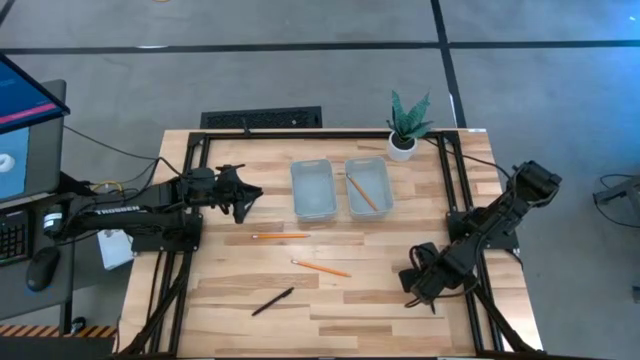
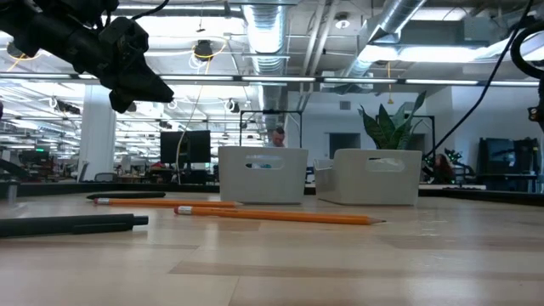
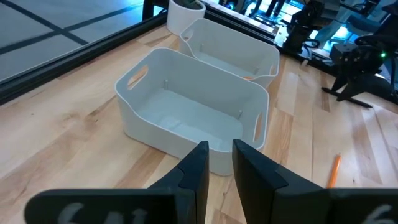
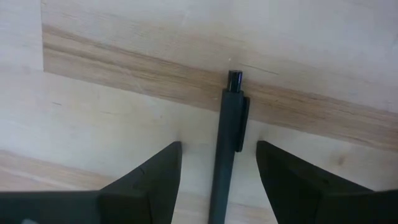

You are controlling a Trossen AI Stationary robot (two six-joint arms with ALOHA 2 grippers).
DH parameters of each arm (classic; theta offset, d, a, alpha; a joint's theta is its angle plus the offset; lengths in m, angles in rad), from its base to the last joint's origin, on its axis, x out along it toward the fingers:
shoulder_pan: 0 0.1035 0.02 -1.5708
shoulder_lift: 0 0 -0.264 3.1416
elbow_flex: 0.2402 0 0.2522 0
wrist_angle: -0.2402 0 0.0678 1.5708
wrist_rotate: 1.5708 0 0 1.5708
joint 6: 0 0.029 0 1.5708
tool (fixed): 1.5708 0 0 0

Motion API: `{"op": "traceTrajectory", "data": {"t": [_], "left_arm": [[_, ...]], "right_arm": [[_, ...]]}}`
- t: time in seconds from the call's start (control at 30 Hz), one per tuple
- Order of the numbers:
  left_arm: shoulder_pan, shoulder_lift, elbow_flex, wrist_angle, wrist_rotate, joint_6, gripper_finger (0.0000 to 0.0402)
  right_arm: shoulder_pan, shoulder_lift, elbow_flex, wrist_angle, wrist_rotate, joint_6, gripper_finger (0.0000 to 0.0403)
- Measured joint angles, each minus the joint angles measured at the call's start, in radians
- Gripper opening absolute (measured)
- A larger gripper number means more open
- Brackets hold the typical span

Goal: Sort pens & pencils
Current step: Put the right black pen into the left gray bin

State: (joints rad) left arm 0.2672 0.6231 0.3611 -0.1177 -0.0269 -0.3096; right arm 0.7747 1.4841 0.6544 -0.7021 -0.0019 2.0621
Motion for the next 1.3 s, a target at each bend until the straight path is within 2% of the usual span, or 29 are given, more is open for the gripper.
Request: {"op": "traceTrajectory", "data": {"t": [0.73,1.3], "left_arm": [[0.0,0.0,0.0,0.0,-0.012,-0.005,0.0061],[0.0,0.0,0.0,-0.002,-0.019,-0.003,0.0061]], "right_arm": [[-0.031,-0.012,0.0,-0.026,0.062,0.008,0.023],[-0.031,-0.012,0.0,-0.042,0.063,-0.005,0.023]]}}
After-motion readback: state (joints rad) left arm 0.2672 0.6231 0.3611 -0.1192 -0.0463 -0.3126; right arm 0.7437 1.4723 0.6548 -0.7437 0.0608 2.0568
